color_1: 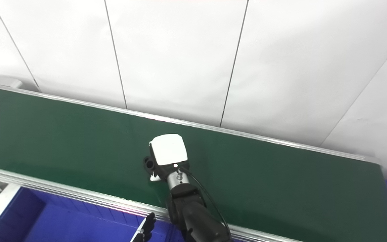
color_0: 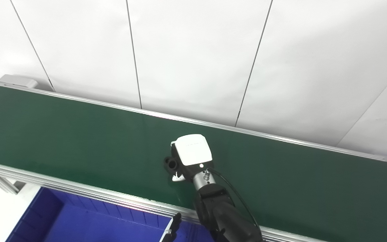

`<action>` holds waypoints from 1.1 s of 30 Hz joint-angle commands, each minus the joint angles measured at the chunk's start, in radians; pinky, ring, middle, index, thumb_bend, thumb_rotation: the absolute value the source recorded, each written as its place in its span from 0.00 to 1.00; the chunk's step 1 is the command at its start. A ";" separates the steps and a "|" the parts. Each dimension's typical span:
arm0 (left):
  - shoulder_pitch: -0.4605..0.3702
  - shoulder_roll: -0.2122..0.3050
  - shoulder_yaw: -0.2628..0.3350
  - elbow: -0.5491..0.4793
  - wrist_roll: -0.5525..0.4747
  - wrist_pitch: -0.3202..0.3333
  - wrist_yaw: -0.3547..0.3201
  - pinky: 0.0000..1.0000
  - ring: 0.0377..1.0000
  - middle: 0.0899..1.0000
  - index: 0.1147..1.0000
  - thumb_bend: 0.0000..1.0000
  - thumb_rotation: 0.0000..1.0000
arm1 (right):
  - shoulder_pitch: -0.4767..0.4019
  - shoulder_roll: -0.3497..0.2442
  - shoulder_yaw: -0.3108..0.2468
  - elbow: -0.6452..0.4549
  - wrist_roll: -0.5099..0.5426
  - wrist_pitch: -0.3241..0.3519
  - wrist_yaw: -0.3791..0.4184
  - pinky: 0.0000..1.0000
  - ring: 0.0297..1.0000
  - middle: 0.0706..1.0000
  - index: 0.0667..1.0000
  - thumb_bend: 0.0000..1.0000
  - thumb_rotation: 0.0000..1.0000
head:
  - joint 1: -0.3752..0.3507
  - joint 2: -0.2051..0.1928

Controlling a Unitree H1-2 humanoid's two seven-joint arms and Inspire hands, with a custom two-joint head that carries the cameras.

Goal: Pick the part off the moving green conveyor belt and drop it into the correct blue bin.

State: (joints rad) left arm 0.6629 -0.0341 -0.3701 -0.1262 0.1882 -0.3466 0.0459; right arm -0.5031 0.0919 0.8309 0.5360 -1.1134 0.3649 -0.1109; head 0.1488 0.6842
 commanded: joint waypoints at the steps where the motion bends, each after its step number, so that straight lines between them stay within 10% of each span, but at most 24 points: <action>1: 0.037 -0.117 -0.116 -0.038 -0.011 -0.002 -0.004 1.00 1.00 1.00 1.00 1.00 0.90 | 0.052 -0.020 0.006 0.027 0.021 0.002 0.067 0.06 0.11 0.17 0.45 0.52 0.12 | -0.007 0.002; 14: 0.030 -0.111 -0.112 -0.053 -0.020 0.016 -0.007 1.00 1.00 1.00 1.00 1.00 0.88 | 0.120 -0.080 -0.079 -0.247 0.086 -0.033 0.042 0.10 0.14 0.20 0.45 0.51 0.12 | -0.055 0.012; 33: 0.032 -0.045 -0.058 -0.185 -0.039 0.109 -0.024 1.00 1.00 1.00 1.00 1.00 1.00 | 0.308 -0.083 -0.210 -0.847 -0.035 0.068 0.325 0.09 0.12 0.18 0.45 0.51 0.13 | -0.259 0.126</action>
State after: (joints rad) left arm 0.6828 -0.0286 -0.3785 -0.2697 0.1750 -0.2360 0.0309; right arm -0.1823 -0.0172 0.6318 -0.2430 -1.1246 0.4160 0.2072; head -0.1120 0.8099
